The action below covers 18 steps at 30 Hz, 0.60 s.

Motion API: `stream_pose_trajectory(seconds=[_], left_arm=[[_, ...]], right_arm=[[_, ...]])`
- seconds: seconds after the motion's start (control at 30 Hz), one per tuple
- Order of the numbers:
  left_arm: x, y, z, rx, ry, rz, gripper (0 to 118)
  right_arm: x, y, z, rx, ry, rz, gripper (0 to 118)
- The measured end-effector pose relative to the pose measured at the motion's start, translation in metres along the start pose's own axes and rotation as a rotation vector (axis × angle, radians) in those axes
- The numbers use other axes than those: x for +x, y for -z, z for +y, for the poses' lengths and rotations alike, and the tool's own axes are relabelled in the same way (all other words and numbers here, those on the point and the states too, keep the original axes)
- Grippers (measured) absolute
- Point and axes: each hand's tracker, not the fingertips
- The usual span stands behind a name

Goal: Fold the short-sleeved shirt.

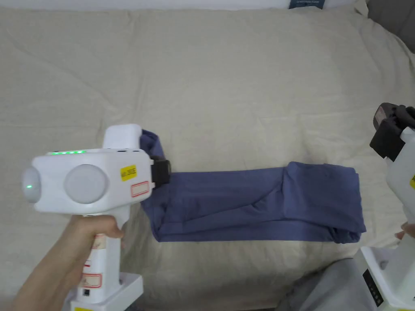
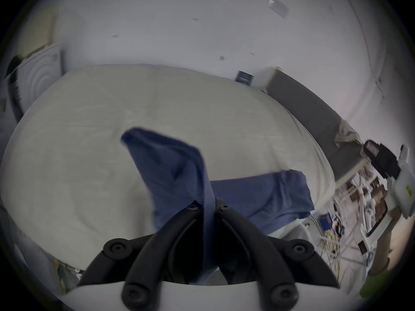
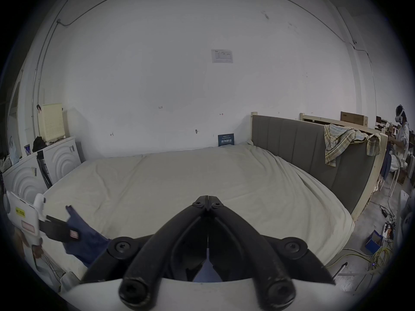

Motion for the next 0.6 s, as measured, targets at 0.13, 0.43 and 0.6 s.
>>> stream_pose_trajectory(seconds=[0.13,0.43,0.6], left_arm=[[0.045,0.068,-0.010,-0.121,0.039,-0.052,8],[0.100,0.160,-0.048,-0.256,0.085,0.024,57],[0.098,0.110,-0.021,-0.101,0.037,-0.056,57]], right_arm=[[0.015,-0.009,0.000,0.006,-0.001,-0.027,0],[0.043,-0.019,-0.004,-0.007,-0.002,-0.107,0],[0.042,-0.022,-0.002,0.008,-0.006,-0.112,0]])
